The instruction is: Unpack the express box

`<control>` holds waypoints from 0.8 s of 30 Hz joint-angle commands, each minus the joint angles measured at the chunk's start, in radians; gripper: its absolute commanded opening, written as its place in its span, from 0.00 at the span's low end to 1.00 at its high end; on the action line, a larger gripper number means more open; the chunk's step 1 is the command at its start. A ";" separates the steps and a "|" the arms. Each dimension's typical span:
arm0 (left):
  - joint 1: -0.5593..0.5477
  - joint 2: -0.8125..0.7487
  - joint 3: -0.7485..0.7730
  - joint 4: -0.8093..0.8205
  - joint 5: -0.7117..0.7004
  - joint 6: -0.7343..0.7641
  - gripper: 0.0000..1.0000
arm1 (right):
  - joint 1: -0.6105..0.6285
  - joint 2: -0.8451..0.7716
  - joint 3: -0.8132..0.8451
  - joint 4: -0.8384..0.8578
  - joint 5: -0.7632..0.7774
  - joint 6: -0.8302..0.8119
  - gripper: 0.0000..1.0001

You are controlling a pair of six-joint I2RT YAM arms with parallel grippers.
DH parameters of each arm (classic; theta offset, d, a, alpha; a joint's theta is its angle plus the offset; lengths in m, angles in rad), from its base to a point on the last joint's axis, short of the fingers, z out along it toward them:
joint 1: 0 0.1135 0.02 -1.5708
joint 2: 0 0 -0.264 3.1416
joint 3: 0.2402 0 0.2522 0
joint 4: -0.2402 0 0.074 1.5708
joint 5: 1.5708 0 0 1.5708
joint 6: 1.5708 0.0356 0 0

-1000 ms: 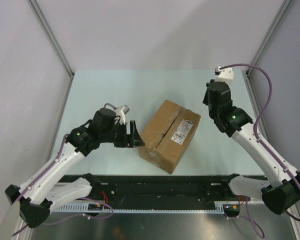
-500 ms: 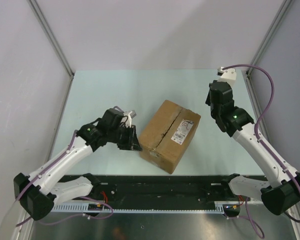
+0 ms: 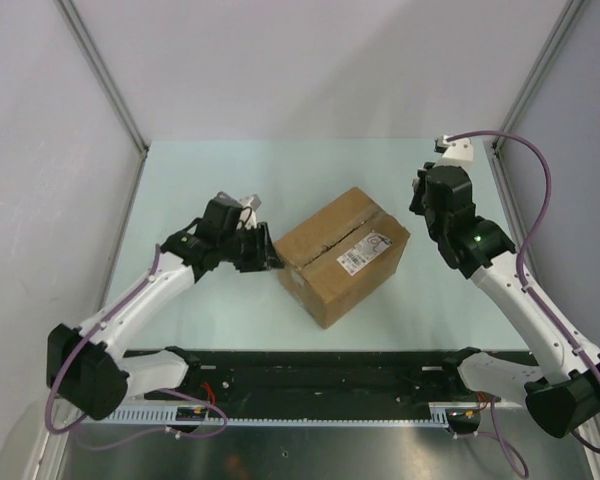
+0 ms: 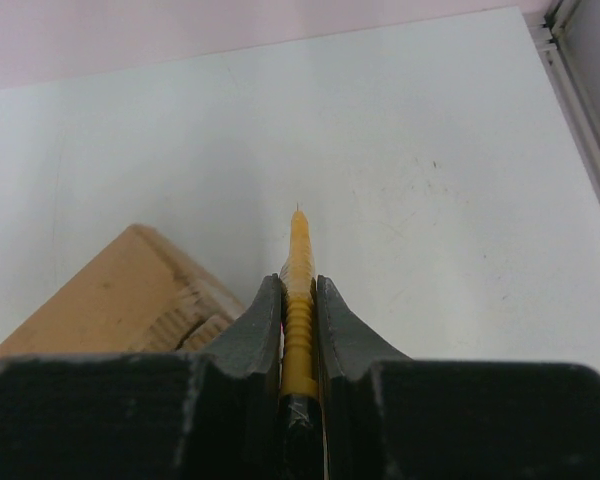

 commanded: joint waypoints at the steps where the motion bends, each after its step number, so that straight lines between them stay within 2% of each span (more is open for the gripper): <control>1: 0.011 0.108 0.105 0.214 0.097 -0.003 0.49 | -0.003 -0.039 0.006 -0.002 -0.041 0.005 0.00; 6: 0.029 0.250 0.205 0.285 0.152 -0.022 0.52 | -0.009 -0.063 0.006 -0.005 -0.103 -0.009 0.00; 10: 0.084 0.349 0.291 0.311 0.138 -0.019 0.57 | -0.039 -0.095 0.006 -0.046 -0.147 0.003 0.00; 14: 0.119 0.439 0.440 0.333 0.115 0.026 0.57 | -0.092 -0.117 0.006 -0.091 -0.131 0.034 0.00; 16: 0.116 0.436 0.497 0.331 0.085 0.072 0.64 | -0.112 -0.123 0.006 -0.103 -0.108 0.045 0.00; 18: 0.083 0.424 0.578 0.333 0.060 0.174 0.72 | -0.123 -0.134 0.006 -0.108 -0.077 0.063 0.00; 19: 0.064 0.419 0.604 0.331 0.052 0.249 0.80 | -0.135 -0.135 0.006 -0.112 -0.071 0.071 0.00; 23: -0.070 0.467 0.714 0.331 0.007 0.354 0.89 | -0.157 -0.148 0.006 -0.137 -0.011 0.115 0.00; 24: -0.144 0.479 0.725 0.331 -0.007 0.372 0.90 | -0.161 -0.155 0.006 -0.143 0.016 0.126 0.00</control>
